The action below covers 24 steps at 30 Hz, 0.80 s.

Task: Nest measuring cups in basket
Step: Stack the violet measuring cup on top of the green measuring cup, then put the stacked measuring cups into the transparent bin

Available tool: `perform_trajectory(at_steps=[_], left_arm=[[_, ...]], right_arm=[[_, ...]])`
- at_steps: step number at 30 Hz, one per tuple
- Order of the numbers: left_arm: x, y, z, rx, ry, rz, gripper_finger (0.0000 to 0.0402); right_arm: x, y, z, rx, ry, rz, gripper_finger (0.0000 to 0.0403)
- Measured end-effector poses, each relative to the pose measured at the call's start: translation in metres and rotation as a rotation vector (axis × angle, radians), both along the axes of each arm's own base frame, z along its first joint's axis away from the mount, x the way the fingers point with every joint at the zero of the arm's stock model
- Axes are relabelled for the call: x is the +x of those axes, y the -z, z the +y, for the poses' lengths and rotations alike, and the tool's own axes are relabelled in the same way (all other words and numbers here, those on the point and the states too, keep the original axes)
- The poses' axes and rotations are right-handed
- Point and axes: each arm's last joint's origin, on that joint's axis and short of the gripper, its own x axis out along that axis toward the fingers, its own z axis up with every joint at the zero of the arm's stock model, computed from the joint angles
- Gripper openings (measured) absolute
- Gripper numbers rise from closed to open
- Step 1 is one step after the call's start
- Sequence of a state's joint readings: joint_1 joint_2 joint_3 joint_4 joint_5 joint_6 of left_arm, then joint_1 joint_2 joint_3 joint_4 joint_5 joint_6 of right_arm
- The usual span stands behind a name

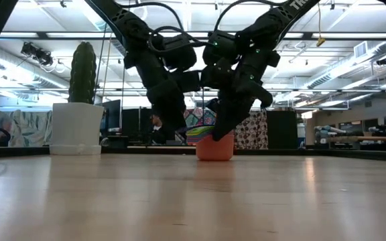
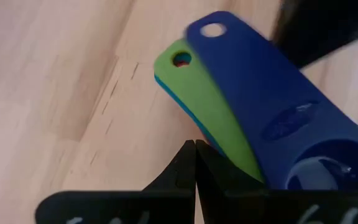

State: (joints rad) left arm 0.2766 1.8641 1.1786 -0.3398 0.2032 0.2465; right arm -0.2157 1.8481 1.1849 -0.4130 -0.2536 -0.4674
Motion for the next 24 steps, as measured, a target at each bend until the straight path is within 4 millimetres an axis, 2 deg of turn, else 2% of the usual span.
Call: perform_trajectory(at_steps=[10, 17, 24], left_arm=[[0.004, -0.001, -0.01, -0.076, 0.021, -0.033, 0.0004], [0.003, -0.003, -0.009, -0.082, 0.012, -0.028, 0.0004], [-0.019, -0.036, 0.002, -0.075, -0.033, -0.031, 0.0004]], right_arm=[[-0.002, 0.009, 0.0, -0.015, 0.003, -0.033, 0.0006], [-0.006, 0.011, 0.0, -0.045, 0.023, 0.012, 0.0006], [-0.013, 0.001, 0.006, -0.072, 0.022, 0.12, 0.0006]])
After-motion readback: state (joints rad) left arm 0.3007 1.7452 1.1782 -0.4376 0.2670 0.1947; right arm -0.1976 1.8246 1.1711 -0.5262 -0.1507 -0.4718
